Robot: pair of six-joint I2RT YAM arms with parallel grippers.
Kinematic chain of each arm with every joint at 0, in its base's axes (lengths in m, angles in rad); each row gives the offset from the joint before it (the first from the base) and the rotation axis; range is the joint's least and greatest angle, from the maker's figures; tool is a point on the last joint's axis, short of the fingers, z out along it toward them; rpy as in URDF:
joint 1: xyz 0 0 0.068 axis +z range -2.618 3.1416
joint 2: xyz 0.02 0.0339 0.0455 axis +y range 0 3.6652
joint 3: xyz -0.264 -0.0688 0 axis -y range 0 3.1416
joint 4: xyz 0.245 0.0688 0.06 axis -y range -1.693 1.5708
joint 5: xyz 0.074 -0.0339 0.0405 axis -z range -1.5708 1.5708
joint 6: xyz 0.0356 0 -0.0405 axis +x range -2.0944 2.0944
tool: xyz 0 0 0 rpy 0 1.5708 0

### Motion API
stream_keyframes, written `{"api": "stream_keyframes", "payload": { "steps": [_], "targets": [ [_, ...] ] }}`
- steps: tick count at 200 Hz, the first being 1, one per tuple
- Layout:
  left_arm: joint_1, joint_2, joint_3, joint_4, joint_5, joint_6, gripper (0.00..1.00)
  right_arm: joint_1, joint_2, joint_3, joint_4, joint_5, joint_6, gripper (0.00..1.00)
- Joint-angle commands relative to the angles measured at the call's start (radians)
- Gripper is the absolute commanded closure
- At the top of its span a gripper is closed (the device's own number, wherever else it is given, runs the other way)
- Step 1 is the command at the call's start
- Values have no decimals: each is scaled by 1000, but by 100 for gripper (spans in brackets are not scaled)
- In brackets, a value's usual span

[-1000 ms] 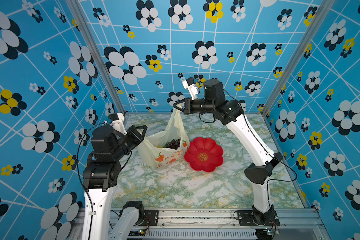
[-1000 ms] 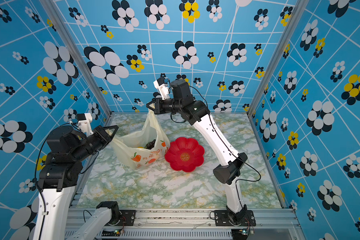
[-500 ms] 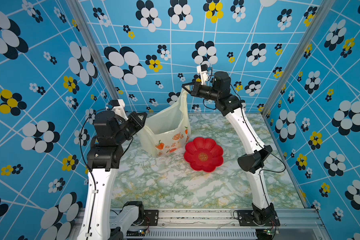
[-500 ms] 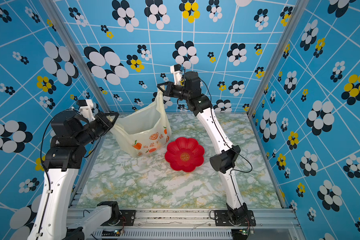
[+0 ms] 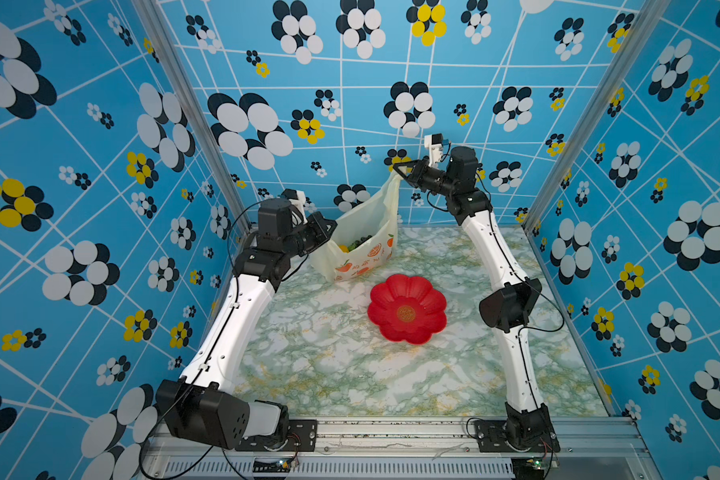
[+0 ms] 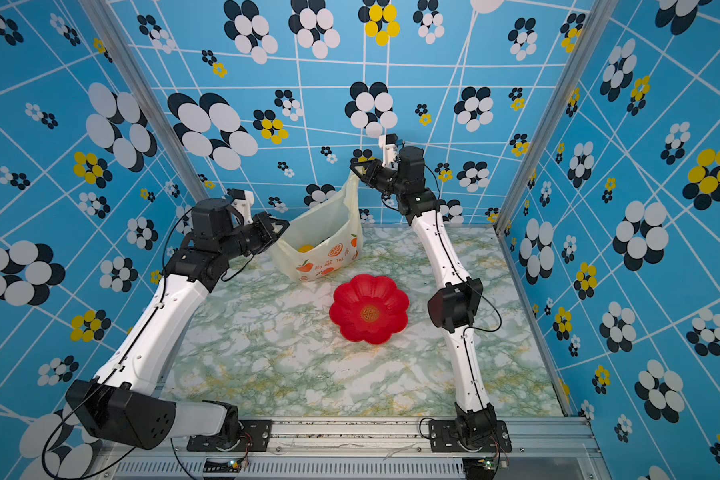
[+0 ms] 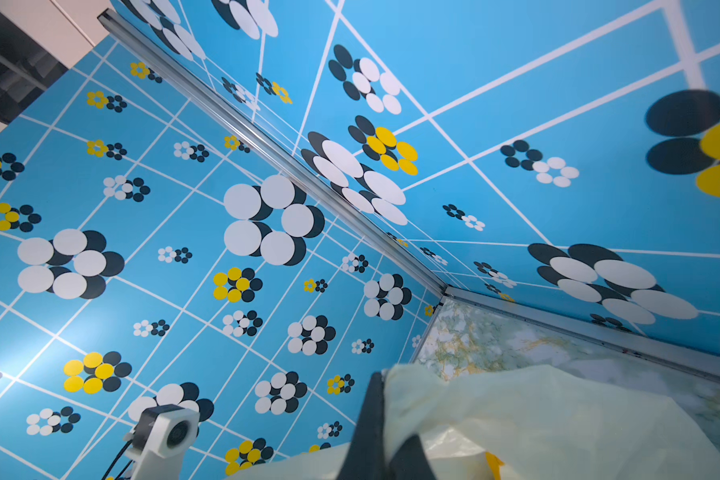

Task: Place the fruits into the plastic bag
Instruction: 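Carry the bag farther from the robot and set it down with both grippers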

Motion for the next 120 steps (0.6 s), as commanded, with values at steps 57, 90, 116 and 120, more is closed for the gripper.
{"api": "stream_keyframes", "payload": {
  "steps": [57,90,116,120],
  "targets": [
    [-70,1,45,38,-9,14,100,-92,-502,-675,193,22,-113,100],
    [-94,-6,45,23,-9,13,100,-147,-613,-861,272,47,-78,100],
    [-101,-18,33,19,-10,10,100,-151,-635,-899,259,11,-76,77],
    [-102,-18,32,17,-9,10,100,-151,-638,-905,260,9,-77,74]
  ]
}}
